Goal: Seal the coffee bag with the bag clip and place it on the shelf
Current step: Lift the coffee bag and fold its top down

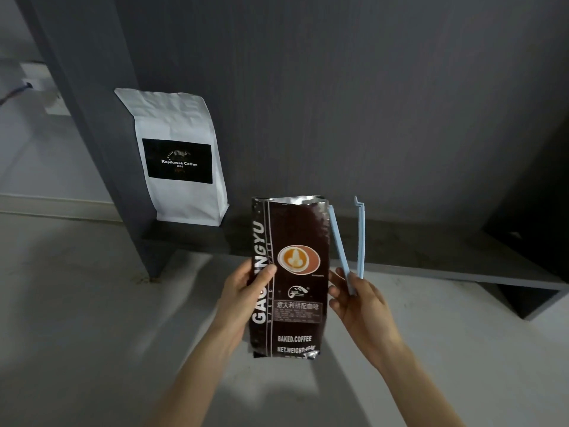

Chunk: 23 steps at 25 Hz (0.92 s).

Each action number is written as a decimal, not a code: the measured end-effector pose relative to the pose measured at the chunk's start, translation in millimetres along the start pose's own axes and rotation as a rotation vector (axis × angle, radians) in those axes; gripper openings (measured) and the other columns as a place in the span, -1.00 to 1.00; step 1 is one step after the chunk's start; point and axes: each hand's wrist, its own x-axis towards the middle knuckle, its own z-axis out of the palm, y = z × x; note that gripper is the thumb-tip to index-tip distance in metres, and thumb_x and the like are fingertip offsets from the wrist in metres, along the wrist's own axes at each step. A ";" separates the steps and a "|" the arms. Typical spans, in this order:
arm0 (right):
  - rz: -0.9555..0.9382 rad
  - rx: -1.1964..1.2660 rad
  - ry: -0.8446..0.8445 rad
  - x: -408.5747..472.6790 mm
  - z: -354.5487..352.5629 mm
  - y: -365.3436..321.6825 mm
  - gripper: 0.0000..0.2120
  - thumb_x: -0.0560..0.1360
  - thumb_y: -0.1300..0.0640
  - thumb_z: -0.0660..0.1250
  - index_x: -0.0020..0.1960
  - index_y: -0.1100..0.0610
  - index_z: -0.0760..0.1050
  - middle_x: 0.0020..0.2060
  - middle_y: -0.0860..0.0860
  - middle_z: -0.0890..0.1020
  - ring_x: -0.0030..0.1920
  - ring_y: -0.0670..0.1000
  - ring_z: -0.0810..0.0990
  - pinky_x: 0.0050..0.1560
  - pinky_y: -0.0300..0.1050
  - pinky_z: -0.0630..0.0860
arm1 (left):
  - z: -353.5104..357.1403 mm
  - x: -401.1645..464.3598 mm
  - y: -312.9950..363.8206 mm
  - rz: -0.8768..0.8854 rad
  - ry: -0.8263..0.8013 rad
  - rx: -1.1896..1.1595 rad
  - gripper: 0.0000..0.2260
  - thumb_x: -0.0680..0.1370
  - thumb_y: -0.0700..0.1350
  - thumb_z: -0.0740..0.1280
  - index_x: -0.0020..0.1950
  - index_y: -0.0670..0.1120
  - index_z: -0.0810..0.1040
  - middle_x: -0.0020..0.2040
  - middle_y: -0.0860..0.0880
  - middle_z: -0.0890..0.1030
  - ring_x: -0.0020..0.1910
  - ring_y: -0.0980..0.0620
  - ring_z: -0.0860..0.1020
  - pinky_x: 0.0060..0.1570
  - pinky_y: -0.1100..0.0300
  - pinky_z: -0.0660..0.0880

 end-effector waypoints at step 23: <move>-0.196 -0.343 -0.003 27.1 -10.9 -14.0 -0.78 0.36 0.35 0.34 -0.29 0.12 0.34 -0.33 0.04 0.53 -0.19 0.05 0.55 0.06 -0.03 0.50 | 17.1 26.4 22.3 0.093 -0.286 0.291 -0.80 0.46 -0.23 0.32 -0.11 0.10 0.54 -0.17 0.11 0.66 -0.13 0.20 0.61 -0.19 0.39 0.51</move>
